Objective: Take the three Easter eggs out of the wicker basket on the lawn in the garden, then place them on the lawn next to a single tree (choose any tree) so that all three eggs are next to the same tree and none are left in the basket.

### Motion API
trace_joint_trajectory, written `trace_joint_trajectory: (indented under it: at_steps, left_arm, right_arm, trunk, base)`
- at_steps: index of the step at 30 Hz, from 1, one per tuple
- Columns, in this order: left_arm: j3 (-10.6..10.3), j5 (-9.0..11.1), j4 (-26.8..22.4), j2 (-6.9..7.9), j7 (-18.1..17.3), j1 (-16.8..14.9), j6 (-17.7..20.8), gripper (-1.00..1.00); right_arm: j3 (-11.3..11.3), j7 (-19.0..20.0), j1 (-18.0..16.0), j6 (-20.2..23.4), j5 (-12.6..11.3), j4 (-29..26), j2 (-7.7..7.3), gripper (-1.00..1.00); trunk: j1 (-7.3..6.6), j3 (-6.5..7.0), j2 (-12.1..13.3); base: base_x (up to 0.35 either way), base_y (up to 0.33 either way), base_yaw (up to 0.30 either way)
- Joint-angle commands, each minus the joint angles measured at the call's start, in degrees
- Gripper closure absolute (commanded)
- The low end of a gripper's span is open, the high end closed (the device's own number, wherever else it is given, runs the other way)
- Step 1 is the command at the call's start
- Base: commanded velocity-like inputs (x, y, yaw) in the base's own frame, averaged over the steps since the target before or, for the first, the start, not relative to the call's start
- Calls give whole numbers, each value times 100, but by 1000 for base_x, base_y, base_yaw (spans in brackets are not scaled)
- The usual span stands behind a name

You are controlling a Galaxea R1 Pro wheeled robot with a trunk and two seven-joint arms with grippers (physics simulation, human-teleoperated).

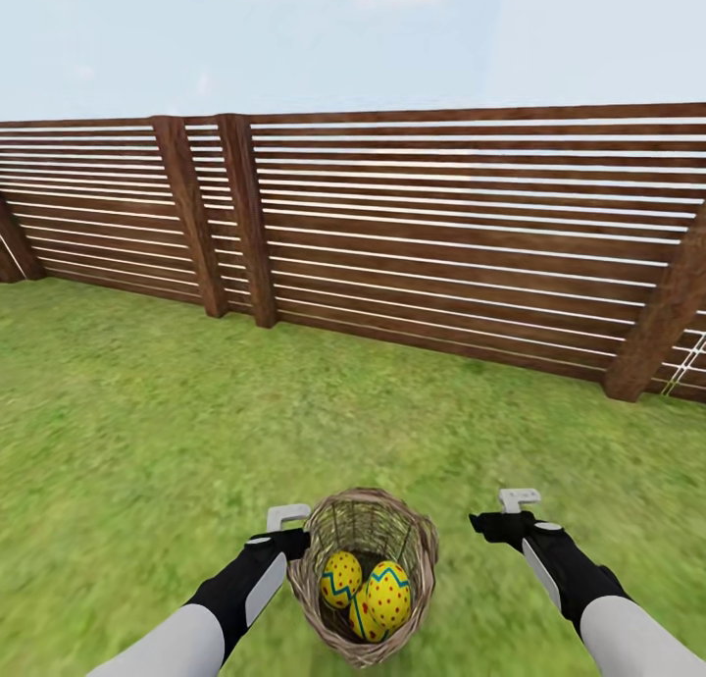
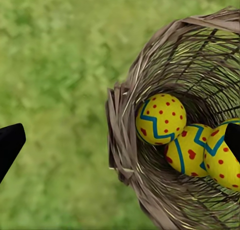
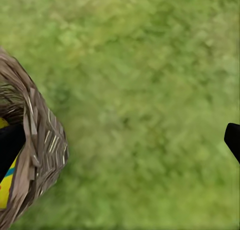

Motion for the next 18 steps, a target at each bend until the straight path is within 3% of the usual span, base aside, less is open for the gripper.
trace_joint_trajectory:
  at_steps: [1,6,18]
  left_arm:
    - [-48,48,-12,5,49,-3,24,-100]
    - [-48,48,-12,5,49,-3,24,-100]
    - [-42,48,-12,13,49,-3,24,-100]
  right_arm:
    - [0,20,-1,36,-6,-19,-5,-100]
    - [0,27,-1,39,-14,-29,-13,-100]
    - [0,29,-1,32,-13,-21,-8,-100]
  trunk:
    - [22,-24,-44]
    - [132,-112,-245]
    - [396,-303,-726]
  base:
    - [0,0,0]
    - [0,0,-113]
    - [0,0,-260]
